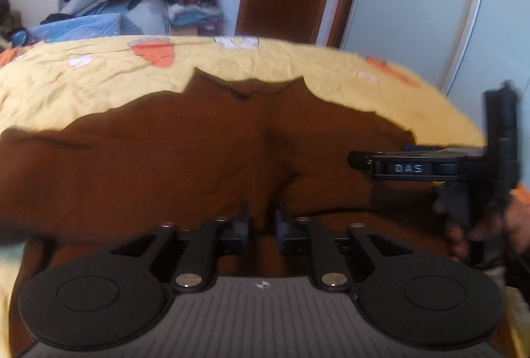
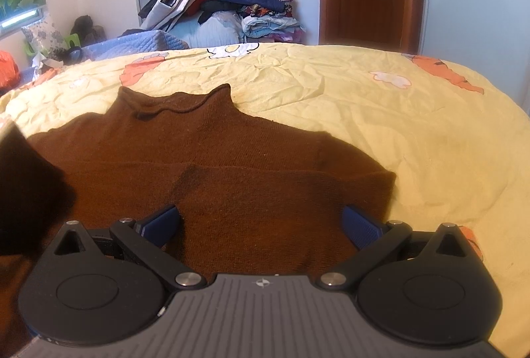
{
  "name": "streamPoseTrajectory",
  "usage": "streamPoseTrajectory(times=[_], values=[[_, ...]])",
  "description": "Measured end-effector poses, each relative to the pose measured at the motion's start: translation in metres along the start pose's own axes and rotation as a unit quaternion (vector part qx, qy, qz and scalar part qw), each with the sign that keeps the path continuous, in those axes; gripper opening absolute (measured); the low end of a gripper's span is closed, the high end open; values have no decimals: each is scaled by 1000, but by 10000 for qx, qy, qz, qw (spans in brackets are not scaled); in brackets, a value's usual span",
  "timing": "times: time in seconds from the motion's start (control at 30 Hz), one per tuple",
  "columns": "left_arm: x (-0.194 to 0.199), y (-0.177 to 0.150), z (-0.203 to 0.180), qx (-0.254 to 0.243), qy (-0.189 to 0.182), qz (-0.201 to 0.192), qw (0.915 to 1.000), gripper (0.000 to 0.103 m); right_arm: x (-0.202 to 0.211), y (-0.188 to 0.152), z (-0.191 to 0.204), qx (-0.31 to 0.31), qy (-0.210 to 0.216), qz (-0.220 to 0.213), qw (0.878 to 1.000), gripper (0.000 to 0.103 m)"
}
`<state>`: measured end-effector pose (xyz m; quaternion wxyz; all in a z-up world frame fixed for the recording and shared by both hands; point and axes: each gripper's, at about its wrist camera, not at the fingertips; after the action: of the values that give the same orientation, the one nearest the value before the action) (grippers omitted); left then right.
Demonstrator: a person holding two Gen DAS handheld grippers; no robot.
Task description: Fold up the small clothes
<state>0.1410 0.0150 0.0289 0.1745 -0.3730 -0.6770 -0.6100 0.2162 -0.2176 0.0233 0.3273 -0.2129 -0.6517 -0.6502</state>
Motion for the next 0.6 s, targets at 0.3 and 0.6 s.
streamPoseTrajectory(times=[0.3,0.6], values=[[32,-55,81,1498,349,-679,9858,101,25,18,0,-1216,1015,200,9872,103],[35,-63,84,1556,341,-854,9835,102,-11,39,40,-1673,2204,1829,9434,81]])
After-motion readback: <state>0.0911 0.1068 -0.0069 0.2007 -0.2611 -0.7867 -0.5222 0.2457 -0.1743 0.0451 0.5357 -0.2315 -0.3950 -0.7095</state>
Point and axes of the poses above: each gripper's, at about its wrist camera, not at the fingertips, and x roughly against the way its jaws point, z to its left, y to its top, and after that the axes turned 6 degrees about z, right-handed
